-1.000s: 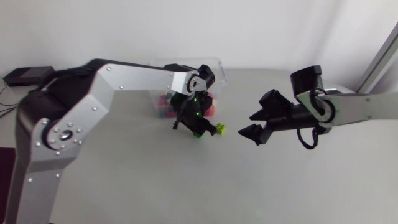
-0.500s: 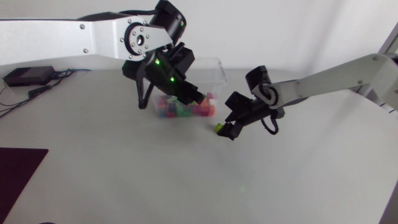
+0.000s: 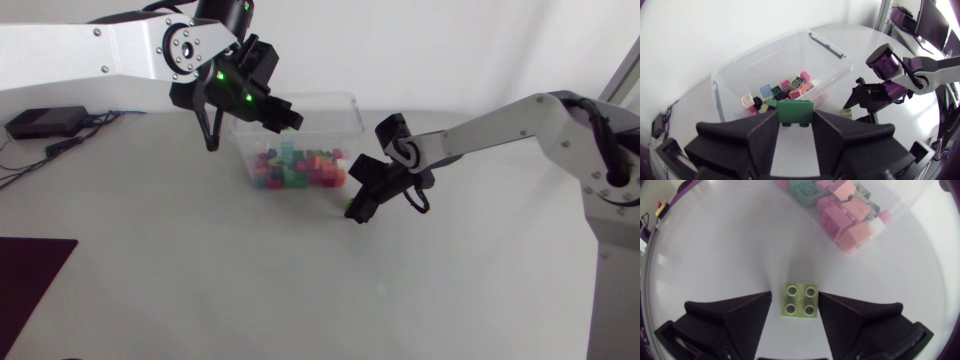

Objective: Place the duplo bricks in the container

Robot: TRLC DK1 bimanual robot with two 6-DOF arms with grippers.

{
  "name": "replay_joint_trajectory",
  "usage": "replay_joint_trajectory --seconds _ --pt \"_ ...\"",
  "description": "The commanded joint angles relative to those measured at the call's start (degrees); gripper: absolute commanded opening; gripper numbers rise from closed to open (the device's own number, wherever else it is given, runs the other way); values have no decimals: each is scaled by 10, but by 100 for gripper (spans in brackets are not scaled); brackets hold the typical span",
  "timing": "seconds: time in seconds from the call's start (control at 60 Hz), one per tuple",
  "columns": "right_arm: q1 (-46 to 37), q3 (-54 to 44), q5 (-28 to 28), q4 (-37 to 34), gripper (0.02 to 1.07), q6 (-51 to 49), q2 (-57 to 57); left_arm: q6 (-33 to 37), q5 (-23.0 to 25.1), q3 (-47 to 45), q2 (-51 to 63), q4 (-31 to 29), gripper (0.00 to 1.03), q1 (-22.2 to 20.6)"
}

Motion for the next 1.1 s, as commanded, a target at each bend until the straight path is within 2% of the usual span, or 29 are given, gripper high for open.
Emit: replay_joint_trajectory --seconds 0.0,0.15,0.183,0.517,0.7,0.767,0.783,0.867,1.083 --pt "-2 8 5 -13 58 -17 17 3 5 -6 -9 12 37 6" --pt "-3 3 6 -18 17 -18 13 -2 6 4 0 33 37 21" --pt "-3 -1 6 -18 12 -18 9 -5 6 4 2 42 37 25" --pt "-9 -94 4 -21 12 -16 -135 -21 13 11 40 115 39 41" --pt "-4 -118 -6 -49 12 1 -237 -30 13 40 77 128 41 43" --pt "-2 -118 -9 -55 12 8 -261 -36 13 53 90 129 51 47" --pt "1 -118 -10 -55 12 12 -270 -37 13 60 96 128 63 48" --pt "11 -111 -10 -68 12 20 -293 -39 13 67 104 129 99 54" --pt "27 -57 -10 -87 12 52 -319 -36 13 33 84 129 99 72"
